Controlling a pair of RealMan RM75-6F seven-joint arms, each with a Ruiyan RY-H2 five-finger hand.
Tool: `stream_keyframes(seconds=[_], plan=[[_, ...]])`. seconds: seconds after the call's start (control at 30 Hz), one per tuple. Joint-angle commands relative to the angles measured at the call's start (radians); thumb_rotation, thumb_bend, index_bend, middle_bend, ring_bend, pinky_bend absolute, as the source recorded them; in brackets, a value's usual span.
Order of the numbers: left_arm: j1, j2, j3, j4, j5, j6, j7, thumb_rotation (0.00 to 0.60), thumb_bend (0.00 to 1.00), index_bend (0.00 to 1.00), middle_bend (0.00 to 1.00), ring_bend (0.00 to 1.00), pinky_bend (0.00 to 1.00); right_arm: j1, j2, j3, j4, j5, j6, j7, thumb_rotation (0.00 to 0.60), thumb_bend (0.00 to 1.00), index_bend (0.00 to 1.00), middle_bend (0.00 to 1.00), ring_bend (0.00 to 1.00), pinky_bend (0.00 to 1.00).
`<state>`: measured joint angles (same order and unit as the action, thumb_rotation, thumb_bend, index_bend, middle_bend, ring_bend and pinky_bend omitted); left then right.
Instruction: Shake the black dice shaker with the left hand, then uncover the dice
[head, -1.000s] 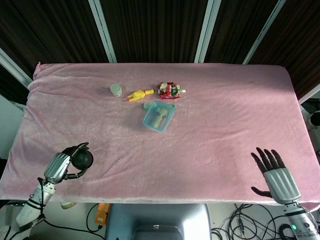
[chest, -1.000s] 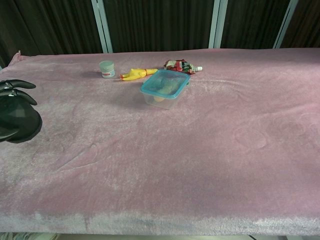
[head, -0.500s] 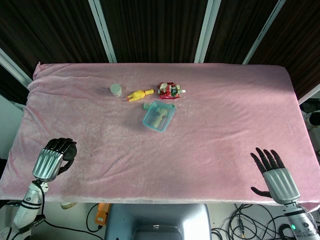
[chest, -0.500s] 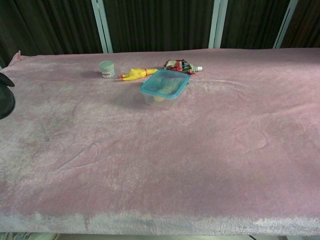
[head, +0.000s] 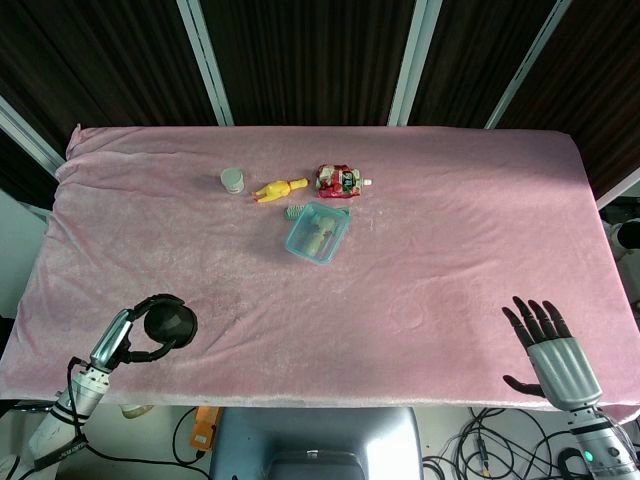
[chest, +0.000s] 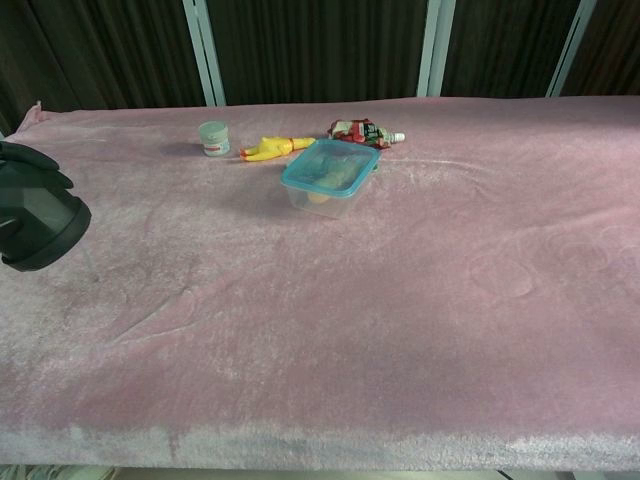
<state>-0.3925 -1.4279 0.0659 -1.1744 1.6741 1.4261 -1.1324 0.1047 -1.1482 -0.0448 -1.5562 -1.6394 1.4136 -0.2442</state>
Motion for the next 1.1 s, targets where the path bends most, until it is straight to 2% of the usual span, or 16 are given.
stream_keyframes(seconds=[0.03,0.2,0.3,0.37,0.63,0.8,1.1], plan=[[-0.016,0.007,-0.017,-0.009,-0.065,-0.100,0.388,0.600,0.33,0.37,0.43,0.47,0.62,-0.001,0.000,-0.001,0.001,-0.001,0.001,0.002,0.600,0.14,0.00,0.00,0.00,0.15],[0.011,-0.048,-0.081,0.046,-0.160,-0.090,0.789,0.600,0.33,0.37,0.43,0.47,0.62,-0.002,0.000,-0.002,0.004,-0.005,0.006,0.006,0.600,0.14,0.00,0.00,0.00,0.15],[0.022,-0.087,-0.109,0.094,-0.185,-0.053,0.974,0.600,0.33,0.38,0.43,0.47,0.62,-0.002,-0.001,-0.002,0.005,-0.005,0.004,0.006,0.600,0.14,0.00,0.00,0.00,0.15],[0.027,-0.107,-0.116,0.109,-0.187,-0.036,1.025,0.600,0.33,0.38,0.43,0.47,0.62,-0.001,-0.001,-0.001,0.004,-0.003,0.003,0.004,0.600,0.14,0.00,0.00,0.00,0.15],[0.030,-0.095,-0.103,0.031,-0.161,-0.054,0.851,0.600,0.33,0.38,0.44,0.47,0.63,0.000,-0.001,0.000,0.001,0.004,-0.006,-0.006,0.600,0.14,0.00,0.00,0.00,0.15],[0.020,-0.082,-0.087,-0.012,-0.166,-0.123,0.716,0.600,0.33,0.38,0.44,0.47,0.63,0.002,-0.002,0.000,0.000,0.006,-0.011,-0.012,0.600,0.14,0.00,0.00,0.00,0.15],[0.004,-0.131,-0.084,0.017,-0.173,-0.194,0.535,0.600,0.33,0.38,0.42,0.47,0.63,0.007,-0.001,0.002,-0.006,0.017,-0.026,-0.024,0.600,0.14,0.00,0.00,0.00,0.15]])
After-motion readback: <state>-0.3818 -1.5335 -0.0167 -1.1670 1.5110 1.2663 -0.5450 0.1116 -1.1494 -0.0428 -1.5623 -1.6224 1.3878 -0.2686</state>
